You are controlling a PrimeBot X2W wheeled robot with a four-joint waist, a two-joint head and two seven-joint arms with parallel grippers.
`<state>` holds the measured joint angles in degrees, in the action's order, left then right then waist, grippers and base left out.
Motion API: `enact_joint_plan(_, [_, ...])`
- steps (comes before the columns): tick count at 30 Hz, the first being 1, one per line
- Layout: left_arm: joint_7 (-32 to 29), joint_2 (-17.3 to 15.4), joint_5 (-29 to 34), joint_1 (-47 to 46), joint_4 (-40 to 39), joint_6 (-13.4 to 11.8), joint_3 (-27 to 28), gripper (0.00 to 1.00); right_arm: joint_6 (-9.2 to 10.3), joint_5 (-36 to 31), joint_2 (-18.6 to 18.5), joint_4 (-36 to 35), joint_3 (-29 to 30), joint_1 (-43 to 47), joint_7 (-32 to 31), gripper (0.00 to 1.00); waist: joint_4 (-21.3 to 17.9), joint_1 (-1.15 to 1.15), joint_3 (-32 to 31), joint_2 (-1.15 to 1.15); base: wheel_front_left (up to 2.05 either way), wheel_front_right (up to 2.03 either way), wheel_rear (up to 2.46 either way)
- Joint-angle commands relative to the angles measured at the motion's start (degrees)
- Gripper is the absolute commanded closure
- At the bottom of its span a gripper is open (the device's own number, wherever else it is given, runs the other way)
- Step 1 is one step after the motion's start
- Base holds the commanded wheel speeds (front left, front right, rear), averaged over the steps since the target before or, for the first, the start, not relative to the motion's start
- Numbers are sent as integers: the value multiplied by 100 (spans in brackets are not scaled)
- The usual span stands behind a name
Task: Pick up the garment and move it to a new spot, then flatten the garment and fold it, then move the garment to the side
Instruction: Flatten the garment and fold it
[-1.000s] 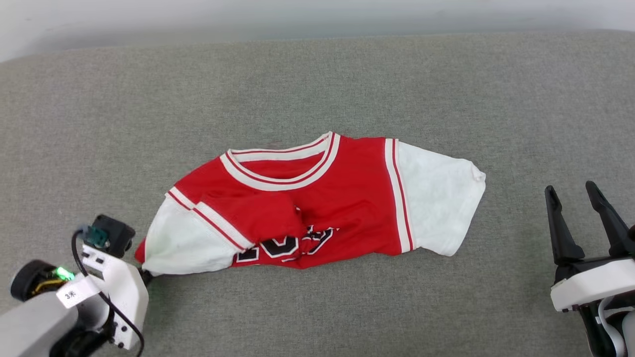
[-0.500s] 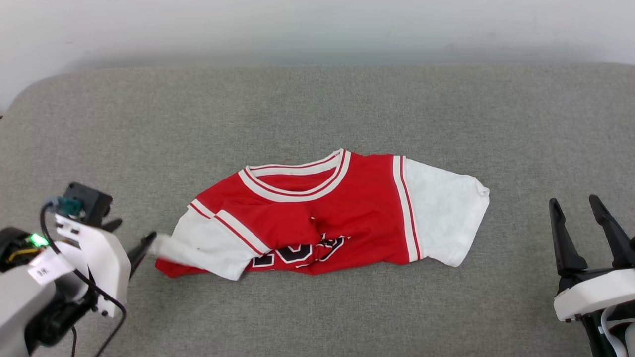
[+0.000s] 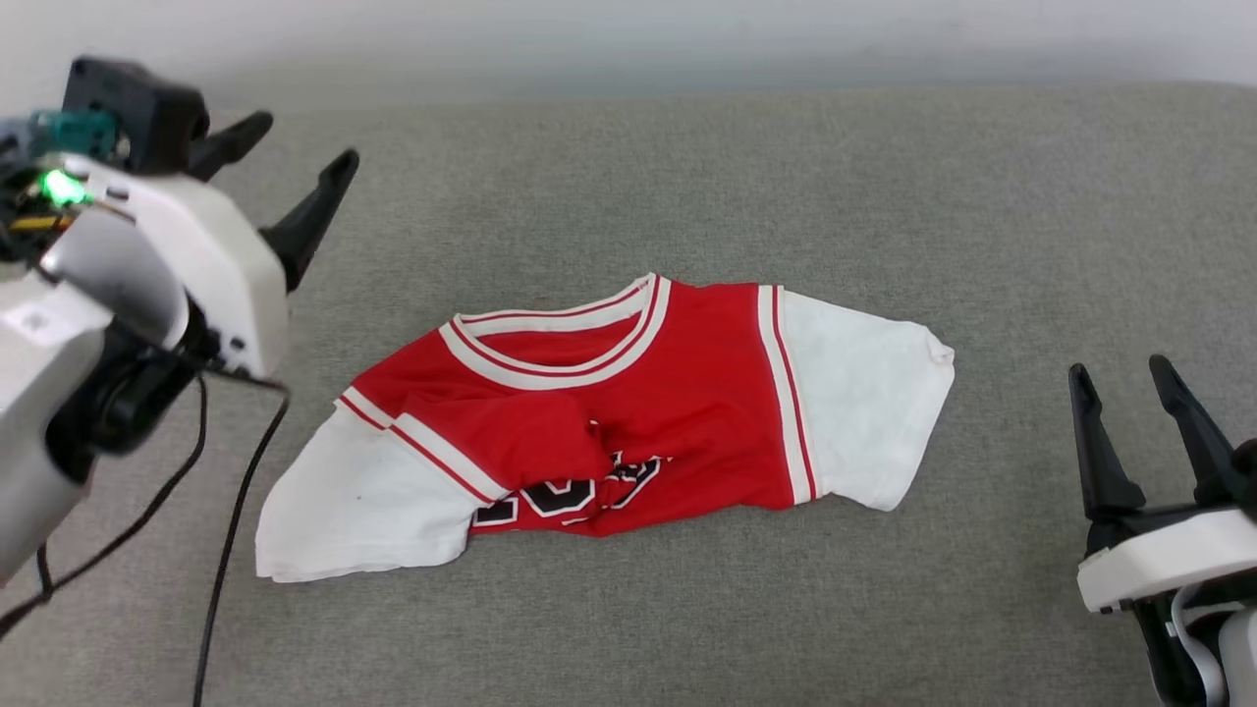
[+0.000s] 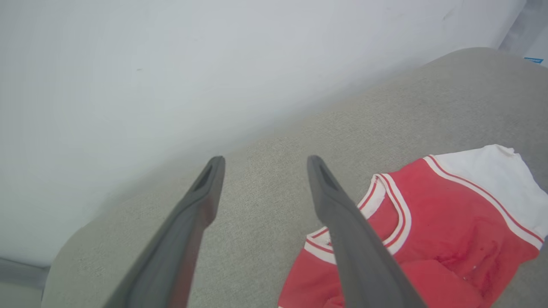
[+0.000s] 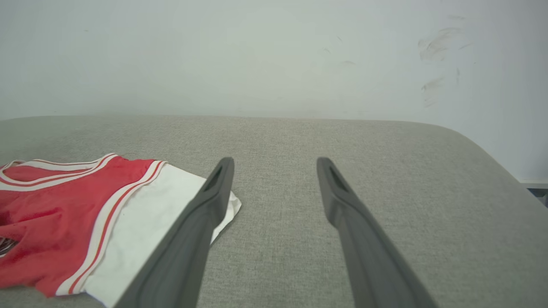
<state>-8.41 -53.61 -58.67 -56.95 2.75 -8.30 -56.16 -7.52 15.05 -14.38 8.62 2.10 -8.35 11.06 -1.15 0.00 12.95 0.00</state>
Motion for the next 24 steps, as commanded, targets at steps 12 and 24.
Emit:
enact_joint_plan(12, [-2817, 807, -876, -1012, 1421, 841, -641, 0, 6, -70, -17, -176, -119, -481, 87, 0, -502, 0, 761, 0, 0, 0, 0])
enact_joint_plan(24, [-4231, 1011, -817, -926, 2302, 1119, -1377, 0, 6, -20, -12, -45, -126, -691, 214, 0, -654, 0, 1124, 0, 0, 0, 0])
